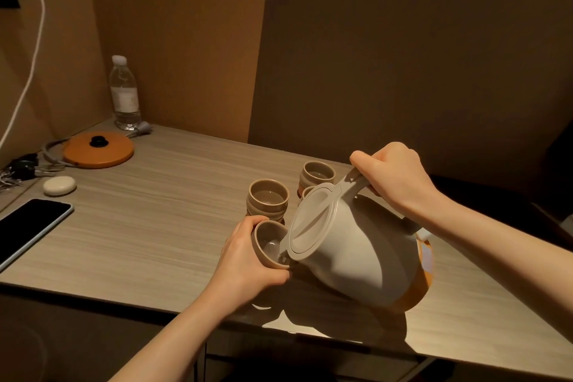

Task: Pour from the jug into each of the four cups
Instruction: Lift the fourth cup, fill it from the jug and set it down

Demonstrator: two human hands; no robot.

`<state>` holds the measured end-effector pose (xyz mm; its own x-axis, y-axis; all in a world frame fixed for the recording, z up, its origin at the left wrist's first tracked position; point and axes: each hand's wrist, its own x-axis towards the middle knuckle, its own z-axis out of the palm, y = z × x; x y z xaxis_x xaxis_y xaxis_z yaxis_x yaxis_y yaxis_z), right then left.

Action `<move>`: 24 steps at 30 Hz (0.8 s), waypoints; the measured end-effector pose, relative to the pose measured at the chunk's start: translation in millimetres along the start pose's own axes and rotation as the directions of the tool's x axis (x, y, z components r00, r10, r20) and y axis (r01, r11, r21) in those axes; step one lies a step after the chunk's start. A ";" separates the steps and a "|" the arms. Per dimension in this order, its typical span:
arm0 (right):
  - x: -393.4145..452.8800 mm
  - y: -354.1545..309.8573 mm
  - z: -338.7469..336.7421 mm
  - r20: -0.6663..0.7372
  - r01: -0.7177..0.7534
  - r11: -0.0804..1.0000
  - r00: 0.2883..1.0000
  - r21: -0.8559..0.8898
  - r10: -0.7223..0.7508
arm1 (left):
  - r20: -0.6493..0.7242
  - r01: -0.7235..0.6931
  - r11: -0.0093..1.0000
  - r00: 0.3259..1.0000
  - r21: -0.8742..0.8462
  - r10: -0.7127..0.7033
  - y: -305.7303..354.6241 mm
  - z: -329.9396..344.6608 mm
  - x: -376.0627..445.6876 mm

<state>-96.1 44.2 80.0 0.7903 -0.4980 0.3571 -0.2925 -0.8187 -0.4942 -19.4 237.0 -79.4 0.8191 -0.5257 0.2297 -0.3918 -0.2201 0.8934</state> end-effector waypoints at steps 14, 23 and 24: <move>2.1 -0.3 -0.3 0.001 -0.001 1.000 1.000 -0.027 0.001 | -0.001 0.030 1.000 1.000 0.002 -0.030 -0.4 2.9 -0.1; 0.2 -3.5 -4.4 -0.008 0.001 0.999 1.000 -0.044 -0.001 | 0.001 0.041 0.999 0.999 -0.018 -0.041 0.8 4.3 1.2; 0.4 -3.1 -4.7 -0.008 0.003 0.999 1.000 -0.044 -0.004 | 0.001 0.042 0.999 0.999 -0.021 -0.041 1.2 4.7 1.4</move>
<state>-97.5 45.2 85.4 0.7868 -0.4972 0.3656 -0.3131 -0.8320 -0.4579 -20.6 232.2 -79.8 0.8341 -0.5172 0.1919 -0.3484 -0.2241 0.9102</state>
